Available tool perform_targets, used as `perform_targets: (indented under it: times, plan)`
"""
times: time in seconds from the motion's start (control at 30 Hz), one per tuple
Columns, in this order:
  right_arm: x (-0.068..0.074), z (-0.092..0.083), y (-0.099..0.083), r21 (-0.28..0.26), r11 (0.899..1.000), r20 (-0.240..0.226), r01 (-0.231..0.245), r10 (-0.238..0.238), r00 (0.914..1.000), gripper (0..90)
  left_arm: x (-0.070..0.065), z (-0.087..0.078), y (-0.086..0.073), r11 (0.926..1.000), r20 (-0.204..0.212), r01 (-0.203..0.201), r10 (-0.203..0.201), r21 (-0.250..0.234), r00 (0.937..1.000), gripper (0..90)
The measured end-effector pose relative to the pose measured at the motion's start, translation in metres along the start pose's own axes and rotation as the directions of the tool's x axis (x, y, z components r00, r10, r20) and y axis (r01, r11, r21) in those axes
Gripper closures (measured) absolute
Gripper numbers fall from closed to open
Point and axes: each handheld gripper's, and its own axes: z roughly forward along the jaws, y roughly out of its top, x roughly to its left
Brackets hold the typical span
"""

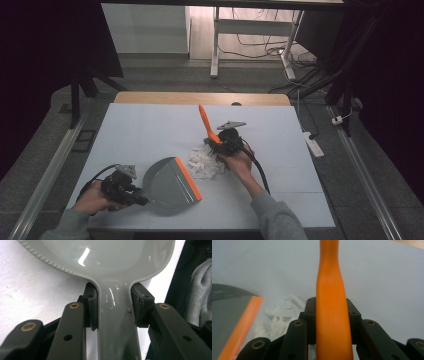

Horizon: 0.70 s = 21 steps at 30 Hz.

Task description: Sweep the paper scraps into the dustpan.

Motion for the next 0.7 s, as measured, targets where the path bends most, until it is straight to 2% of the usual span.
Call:
perform_targets:
  times: [0.13,0.23,0.37,0.47,0.53,0.6,0.7]
  plan:
    - [0.021,0.004,0.000,0.014,0.999,-0.029,0.038,-0.037,0.9989,70.4,0.001,0.001,0.001,1.0000,0.000,0.000,0.000,-0.002,1.0000,61.9]
    - [0.038,0.006,0.001,0.018,0.998,-0.070,0.059,-0.058,0.9959,70.4,0.000,0.001,0.002,1.0000,-0.001,0.001,-0.001,-0.001,1.0000,61.8]
    - [0.059,0.008,0.001,0.023,0.995,-0.118,0.098,-0.095,0.9885,70.4,0.000,0.002,0.002,1.0000,-0.004,0.005,-0.005,-0.003,1.0000,61.8]
    - [0.070,0.007,0.002,0.022,0.994,-0.168,0.104,-0.099,0.9808,70.4,0.000,0.002,0.002,1.0000,-0.005,0.005,-0.005,-0.003,1.0000,61.8]
    - [0.074,0.003,0.004,0.008,0.994,-0.187,0.110,-0.106,0.9766,70.3,-0.001,0.002,0.002,1.0000,-0.008,0.003,-0.003,-0.005,1.0000,61.8]
    - [0.072,-0.005,0.008,-0.024,0.994,-0.185,0.107,-0.109,0.9767,70.3,-0.001,0.002,0.002,1.0000,-0.009,0.004,-0.004,-0.008,1.0000,61.8]
    - [0.061,-0.020,0.015,-0.078,0.994,-0.159,0.073,-0.085,0.9837,70.4,-0.001,0.002,0.002,1.0000,-0.007,0.005,-0.005,-0.007,1.0000,61.8]
